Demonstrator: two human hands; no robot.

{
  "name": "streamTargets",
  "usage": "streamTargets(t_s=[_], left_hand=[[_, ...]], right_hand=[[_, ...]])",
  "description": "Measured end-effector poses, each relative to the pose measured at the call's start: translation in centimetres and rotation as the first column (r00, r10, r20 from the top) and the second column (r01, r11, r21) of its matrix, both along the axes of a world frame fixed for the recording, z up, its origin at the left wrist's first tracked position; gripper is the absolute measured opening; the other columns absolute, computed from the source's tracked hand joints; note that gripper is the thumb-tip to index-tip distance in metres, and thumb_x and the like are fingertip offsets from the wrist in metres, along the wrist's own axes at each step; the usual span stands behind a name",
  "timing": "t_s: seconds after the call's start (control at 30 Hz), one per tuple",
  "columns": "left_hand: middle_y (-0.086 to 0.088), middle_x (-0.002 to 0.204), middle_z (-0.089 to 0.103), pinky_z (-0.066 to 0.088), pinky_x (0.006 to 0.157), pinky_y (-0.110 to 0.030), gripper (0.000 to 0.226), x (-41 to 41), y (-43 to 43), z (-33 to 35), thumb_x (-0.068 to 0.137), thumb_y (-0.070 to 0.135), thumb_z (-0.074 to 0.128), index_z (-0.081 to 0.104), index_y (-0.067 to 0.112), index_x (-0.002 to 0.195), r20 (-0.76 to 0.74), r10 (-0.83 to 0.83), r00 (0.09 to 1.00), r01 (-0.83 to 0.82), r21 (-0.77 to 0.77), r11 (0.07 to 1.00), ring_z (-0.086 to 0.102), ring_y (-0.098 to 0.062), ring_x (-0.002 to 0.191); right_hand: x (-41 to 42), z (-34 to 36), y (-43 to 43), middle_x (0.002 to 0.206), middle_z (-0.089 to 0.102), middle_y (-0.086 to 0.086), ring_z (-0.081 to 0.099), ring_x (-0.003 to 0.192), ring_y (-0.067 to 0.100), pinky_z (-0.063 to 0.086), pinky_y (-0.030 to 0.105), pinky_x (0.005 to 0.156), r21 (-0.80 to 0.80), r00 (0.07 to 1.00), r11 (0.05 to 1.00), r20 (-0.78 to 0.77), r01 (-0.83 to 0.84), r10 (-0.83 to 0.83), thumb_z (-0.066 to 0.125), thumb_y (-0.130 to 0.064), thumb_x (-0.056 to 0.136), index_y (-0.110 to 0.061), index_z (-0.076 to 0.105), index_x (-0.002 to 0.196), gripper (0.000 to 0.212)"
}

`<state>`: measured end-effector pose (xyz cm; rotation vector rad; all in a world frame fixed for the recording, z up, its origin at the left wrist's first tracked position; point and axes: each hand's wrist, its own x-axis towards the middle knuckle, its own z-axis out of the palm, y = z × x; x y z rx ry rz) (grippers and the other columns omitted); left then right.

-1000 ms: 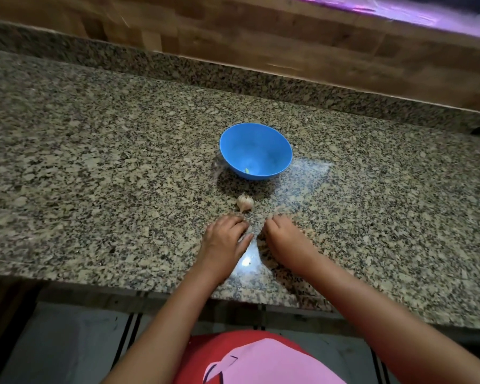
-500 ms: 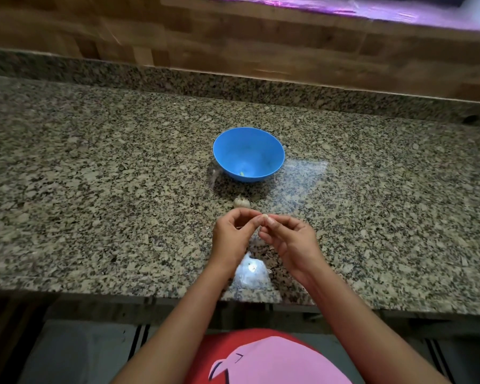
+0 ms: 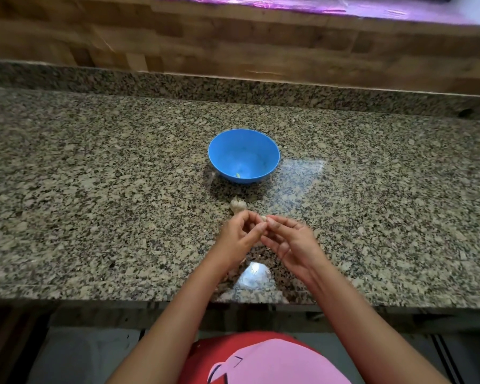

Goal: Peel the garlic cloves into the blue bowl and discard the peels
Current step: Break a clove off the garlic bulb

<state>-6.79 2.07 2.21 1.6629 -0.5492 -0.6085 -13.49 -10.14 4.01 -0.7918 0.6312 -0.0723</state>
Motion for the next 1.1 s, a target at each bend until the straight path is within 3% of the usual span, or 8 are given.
streamTargets(t_s=[0.07, 0.2, 0.33, 0.43, 0.53, 0.7, 0.93, 1.1], left_hand=[[-0.001, 0.083, 0.059, 0.052, 0.069, -0.031, 0.009, -0.2, 0.3, -0.3, 0.093, 0.026, 0.054, 0.055, 0.018, 0.09, 0.09, -0.081, 0.993, 0.069, 0.124, 0.99, 0.054, -0.013, 0.07], [0.003, 0.078, 0.058, 0.049, 0.058, -0.024, 0.007, -0.4, 1.0, -1.1, 0.092, 0.023, 0.056, 0.055, 0.018, 0.088, 0.025, -0.094, 0.995, 0.088, 0.171, 0.981, 0.053, -0.007, 0.062], [0.0, 0.089, 0.065, 0.054, 0.073, -0.03, 0.01, 0.4, 0.7, -1.7, 0.09, 0.011, 0.059, 0.059, 0.022, 0.09, -0.039, 0.119, 0.992, -0.112, 0.16, 0.981, 0.062, -0.013, 0.08], [0.001, 0.093, 0.069, 0.054, 0.075, -0.025, 0.012, 0.9, 0.0, -1.6, 0.09, 0.013, 0.06, 0.067, 0.02, 0.098, -0.094, 0.181, 0.979, -0.17, 0.115, 0.979, 0.064, -0.012, 0.085], [-0.006, 0.089, 0.071, 0.052, 0.063, -0.019, 0.009, 1.2, -0.4, -1.2, 0.089, 0.013, 0.062, 0.069, 0.013, 0.094, -0.234, 0.212, 0.949, -0.209, 0.04, 0.977, 0.065, -0.012, 0.075], [-0.005, 0.079, 0.07, 0.052, 0.058, -0.018, 0.008, 1.2, -0.3, -1.2, 0.089, 0.008, 0.06, 0.068, 0.01, 0.087, -0.351, 0.224, 0.909, -0.248, -0.024, 0.968, 0.064, -0.009, 0.064], [-0.005, 0.071, 0.067, 0.053, 0.061, -0.021, 0.01, 1.4, -0.7, -1.0, 0.09, 0.006, 0.059, 0.066, 0.007, 0.083, -0.378, 0.263, 0.888, -0.285, -0.001, 0.959, 0.061, -0.011, 0.061], [-0.002, 0.064, 0.066, 0.05, 0.053, -0.017, 0.011, 0.9, -1.1, -0.5, 0.09, 0.005, 0.058, 0.065, 0.005, 0.081, -0.366, 0.3, 0.881, -0.322, 0.002, 0.947, 0.06, -0.005, 0.051]], right_hand=[[0.3, -0.3, -0.1, 0.087, 0.069, 0.017, 0.067, 0.077, 0.024, 0.059, 0.032, 0.07, 0.003, 0.999, 0.999, -0.027, 0.045, -0.045, 0.06, 0.003, 0.083, 0.006, 0.062, 0.099, 0.016], [0.8, -1.0, -0.7, 0.081, 0.067, 0.011, 0.063, 0.066, 0.017, 0.057, 0.024, 0.06, -0.059, 0.99, 0.992, -0.075, 0.113, -0.118, 0.059, 0.0, 0.086, 0.005, 0.061, 0.105, 0.02], [0.8, -1.2, -0.9, 0.081, 0.067, 0.014, 0.065, 0.069, 0.02, 0.057, 0.023, 0.06, -0.13, 0.995, 0.991, -0.089, 0.035, -0.047, 0.057, 0.006, 0.086, 0.005, 0.063, 0.097, 0.013], [0.8, -1.2, -0.6, 0.08, 0.069, 0.015, 0.067, 0.067, 0.02, 0.059, 0.025, 0.064, -0.198, 0.997, 0.98, -0.076, -0.028, 0.013, 0.058, 0.006, 0.085, 0.004, 0.064, 0.093, 0.011], [0.8, -1.2, -0.3, 0.08, 0.07, 0.015, 0.066, 0.068, 0.02, 0.059, 0.028, 0.068, -0.287, 0.993, 0.951, -0.074, -0.114, 0.097, 0.062, 0.004, 0.083, 0.003, 0.065, 0.094, 0.012], [1.0, -1.0, -0.2, 0.078, 0.07, 0.013, 0.064, 0.067, 0.02, 0.058, 0.029, 0.068, -0.464, 0.982, 0.865, -0.104, -0.189, 0.158, 0.063, 0.0, 0.084, 0.0, 0.067, 0.093, 0.01], [1.2, -0.8, -0.2, 0.086, 0.068, 0.022, 0.064, 0.069, 0.022, 0.058, 0.028, 0.067, -0.562, 0.98, 0.803, -0.11, -0.201, 0.168, 0.059, 0.001, 0.088, 0.006, 0.065, 0.1, 0.014], [1.3, -1.1, 0.0, 0.086, 0.069, 0.021, 0.065, 0.068, 0.021, 0.059, 0.028, 0.066, -0.567, 0.984, 0.805, -0.095, -0.176, 0.148, 0.06, 0.001, 0.087, 0.006, 0.064, 0.104, 0.018]])
